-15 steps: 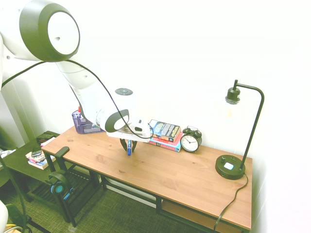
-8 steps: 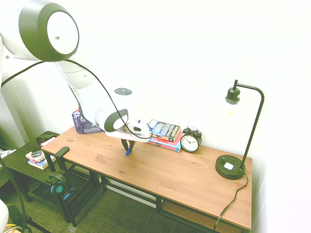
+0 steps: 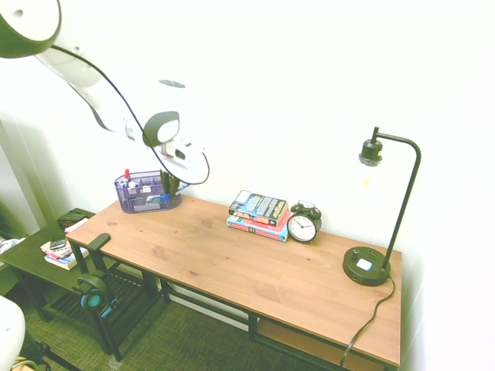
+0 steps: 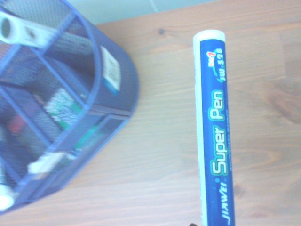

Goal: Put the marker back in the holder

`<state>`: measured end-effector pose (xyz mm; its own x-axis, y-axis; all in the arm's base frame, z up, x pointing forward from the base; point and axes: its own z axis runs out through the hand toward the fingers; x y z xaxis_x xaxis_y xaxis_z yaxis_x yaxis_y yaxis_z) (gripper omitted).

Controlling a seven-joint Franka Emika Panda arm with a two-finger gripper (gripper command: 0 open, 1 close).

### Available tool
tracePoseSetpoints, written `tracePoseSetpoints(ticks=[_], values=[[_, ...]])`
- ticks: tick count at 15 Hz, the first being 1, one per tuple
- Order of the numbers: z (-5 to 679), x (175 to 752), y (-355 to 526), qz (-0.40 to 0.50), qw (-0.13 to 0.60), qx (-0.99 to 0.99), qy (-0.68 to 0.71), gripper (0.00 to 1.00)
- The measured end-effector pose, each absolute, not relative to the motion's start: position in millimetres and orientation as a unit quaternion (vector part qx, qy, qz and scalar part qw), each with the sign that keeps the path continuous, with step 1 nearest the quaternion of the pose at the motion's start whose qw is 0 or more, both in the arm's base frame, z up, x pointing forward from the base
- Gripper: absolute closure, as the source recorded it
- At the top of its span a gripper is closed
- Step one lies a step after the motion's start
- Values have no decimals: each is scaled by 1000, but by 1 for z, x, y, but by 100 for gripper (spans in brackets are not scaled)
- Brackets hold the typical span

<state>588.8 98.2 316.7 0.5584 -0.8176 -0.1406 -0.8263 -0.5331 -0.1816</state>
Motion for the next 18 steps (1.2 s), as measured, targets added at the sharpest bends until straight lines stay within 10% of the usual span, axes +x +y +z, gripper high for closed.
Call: tracePoseSetpoints(ticks=[8,18], values=[[378,615,161,170,202,-746,612,100],[299,613,154,290,258,-565,728,100]])
